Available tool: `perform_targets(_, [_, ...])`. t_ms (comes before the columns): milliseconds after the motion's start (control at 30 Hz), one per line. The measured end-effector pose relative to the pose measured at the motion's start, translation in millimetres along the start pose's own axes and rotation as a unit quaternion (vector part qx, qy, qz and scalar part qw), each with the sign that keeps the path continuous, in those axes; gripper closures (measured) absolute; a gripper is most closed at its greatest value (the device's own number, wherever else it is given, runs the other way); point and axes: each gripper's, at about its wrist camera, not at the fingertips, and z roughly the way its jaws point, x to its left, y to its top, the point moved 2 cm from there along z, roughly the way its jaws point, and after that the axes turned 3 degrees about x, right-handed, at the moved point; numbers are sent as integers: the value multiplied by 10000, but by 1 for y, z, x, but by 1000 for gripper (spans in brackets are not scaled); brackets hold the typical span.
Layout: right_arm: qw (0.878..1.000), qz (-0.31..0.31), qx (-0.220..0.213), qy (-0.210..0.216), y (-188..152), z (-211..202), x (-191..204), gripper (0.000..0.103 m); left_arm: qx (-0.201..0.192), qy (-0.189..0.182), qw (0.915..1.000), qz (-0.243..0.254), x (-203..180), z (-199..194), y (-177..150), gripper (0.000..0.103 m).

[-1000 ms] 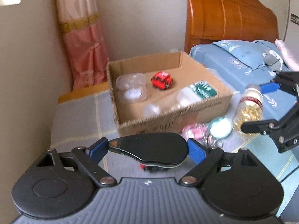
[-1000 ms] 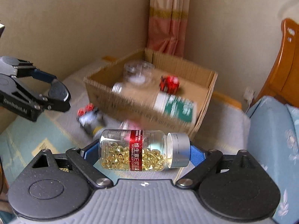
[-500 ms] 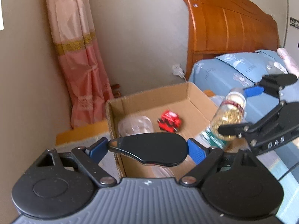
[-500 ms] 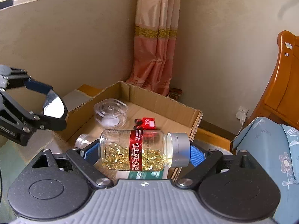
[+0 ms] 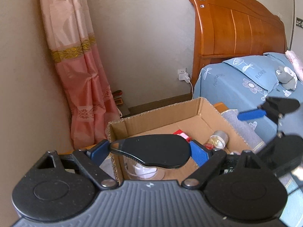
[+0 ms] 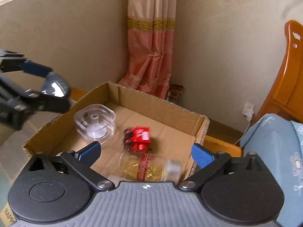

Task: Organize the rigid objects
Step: 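Lower the capsule bottle into the box and open the right tool, then move both tools back from the box toward the remaining toys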

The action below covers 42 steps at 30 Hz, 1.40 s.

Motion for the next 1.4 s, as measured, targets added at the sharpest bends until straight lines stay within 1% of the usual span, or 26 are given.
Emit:
perform_targets(133, [10000, 22, 65, 59, -11, -4, 4, 0, 52, -116, 9999, -10, -4, 11, 7, 14])
perform_targets(267, [9999, -45, 105, 124, -20, -10, 12, 0, 164, -170, 9997, -14, -7, 26, 18, 14])
perform_targets(400, [9997, -140, 132, 169, -25, -17, 19, 0, 268, -171, 9995, 83, -14, 42, 28, 13])
perform_targets(533, [9997, -149, 118, 147, -27, -24, 21, 0, 390, -21, 9992, 59, -14, 64, 36, 13])
perform_targets(667, [9999, -70, 115, 87, -30, -30, 19, 0, 559, 111, 9982, -175, -6, 87, 37, 13])
perform_targets(767, [9999, -37, 104, 54, -33, -35, 17, 0, 666, 236, 9970, -324, -1, 96, 33, 12])
perform_targets(800, [9999, -34, 97, 42, -33, -37, 17, 0, 721, 218, 9965, -366, 0, 96, 33, 12])
perform_targets(867, [10000, -38, 84, 22, -35, -40, 18, 0, 698, 173, 9965, -420, 1, 91, 30, 11])
perform_targets(933, [10000, -30, 84, 41, -36, -43, 18, 0, 689, 189, 9966, -415, 3, 85, 29, 8])
perform_targets(1033, [9999, -35, 100, 70, -37, -44, 22, 0, 644, 228, 9969, -385, 3, 71, 27, 8])
perform_targets(1267, [9998, -136, 61, 109, -42, -59, 39, 0, 500, 261, 9981, -254, 1, 30, 17, 6])
perform_targets(1400, [9998, -173, 5, 96, -46, -74, 49, 0, 364, 331, 9987, -125, -3, 0, 6, 3])
